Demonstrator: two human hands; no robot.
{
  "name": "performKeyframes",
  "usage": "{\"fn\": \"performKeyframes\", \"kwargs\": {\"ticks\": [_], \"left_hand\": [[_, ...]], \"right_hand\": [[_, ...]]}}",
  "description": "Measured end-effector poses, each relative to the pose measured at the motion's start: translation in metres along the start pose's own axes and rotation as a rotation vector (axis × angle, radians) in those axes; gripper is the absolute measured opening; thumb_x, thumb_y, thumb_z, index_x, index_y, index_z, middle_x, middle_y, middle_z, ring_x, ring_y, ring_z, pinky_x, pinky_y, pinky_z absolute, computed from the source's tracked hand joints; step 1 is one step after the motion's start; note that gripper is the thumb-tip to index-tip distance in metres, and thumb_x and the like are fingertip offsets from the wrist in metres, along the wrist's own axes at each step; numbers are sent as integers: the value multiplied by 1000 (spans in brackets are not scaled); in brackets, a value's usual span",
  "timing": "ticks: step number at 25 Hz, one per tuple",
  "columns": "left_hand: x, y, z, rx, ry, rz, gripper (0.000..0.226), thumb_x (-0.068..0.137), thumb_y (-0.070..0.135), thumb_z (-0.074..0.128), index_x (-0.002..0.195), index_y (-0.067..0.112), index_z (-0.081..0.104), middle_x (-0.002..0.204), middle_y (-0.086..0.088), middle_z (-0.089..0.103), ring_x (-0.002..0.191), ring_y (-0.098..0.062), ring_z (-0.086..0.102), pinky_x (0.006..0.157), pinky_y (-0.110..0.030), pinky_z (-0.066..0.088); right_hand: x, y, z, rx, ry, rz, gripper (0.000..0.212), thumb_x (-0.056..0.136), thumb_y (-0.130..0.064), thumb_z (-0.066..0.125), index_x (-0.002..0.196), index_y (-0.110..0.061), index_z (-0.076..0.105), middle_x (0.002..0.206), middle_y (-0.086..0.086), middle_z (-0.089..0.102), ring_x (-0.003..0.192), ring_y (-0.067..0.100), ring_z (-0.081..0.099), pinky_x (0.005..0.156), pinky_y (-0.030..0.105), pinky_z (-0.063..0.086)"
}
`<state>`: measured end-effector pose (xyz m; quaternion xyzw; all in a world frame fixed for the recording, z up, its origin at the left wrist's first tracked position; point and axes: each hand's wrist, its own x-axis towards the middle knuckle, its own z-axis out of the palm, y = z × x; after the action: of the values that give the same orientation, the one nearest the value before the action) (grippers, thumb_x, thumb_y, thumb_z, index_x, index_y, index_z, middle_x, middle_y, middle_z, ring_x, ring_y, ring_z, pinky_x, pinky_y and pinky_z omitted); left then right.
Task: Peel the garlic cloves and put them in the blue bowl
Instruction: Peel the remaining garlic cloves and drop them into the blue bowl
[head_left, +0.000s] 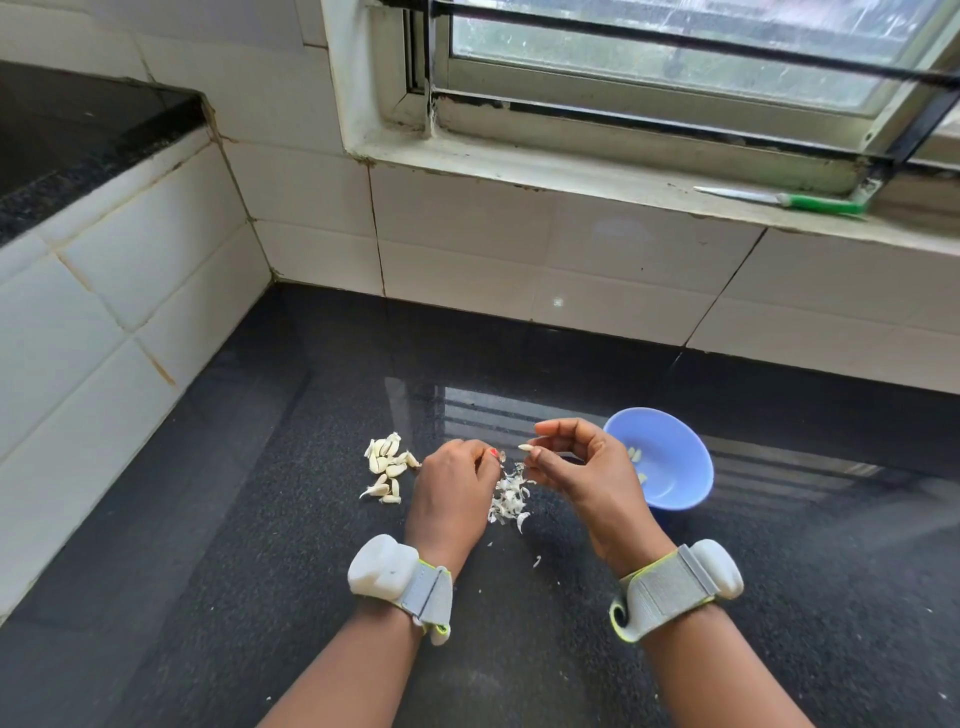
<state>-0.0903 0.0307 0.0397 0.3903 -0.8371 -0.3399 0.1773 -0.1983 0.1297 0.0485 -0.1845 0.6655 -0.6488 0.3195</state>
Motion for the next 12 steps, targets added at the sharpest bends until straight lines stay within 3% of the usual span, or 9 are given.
{"fn": "performKeyframes", "kwargs": {"ticks": [6,9,12], "left_hand": [[-1,-1,4,-22,39,14,13,77,26,76,76,22,64,80,5,61,72,-13,57,68,-29,45],[-2,2,3,-148,66,118,12,77,14,75,87,21,71,81,7,65,72,-7,60,71,-24,48],[-2,4,3,-168,87,214,12,81,18,72,93,20,74,84,5,70,76,-9,63,72,-26,50]], "right_hand": [[0,2,-5,-186,27,-73,22,82,1,74,95,-17,69,85,6,74,80,17,70,76,31,59],[1,4,-7,-346,45,-134,25,80,-2,75,92,-23,67,81,0,74,76,10,69,76,28,58],[-1,3,-5,-417,31,-172,29,80,-2,75,94,-25,65,81,-3,73,75,8,69,72,20,55]]}}
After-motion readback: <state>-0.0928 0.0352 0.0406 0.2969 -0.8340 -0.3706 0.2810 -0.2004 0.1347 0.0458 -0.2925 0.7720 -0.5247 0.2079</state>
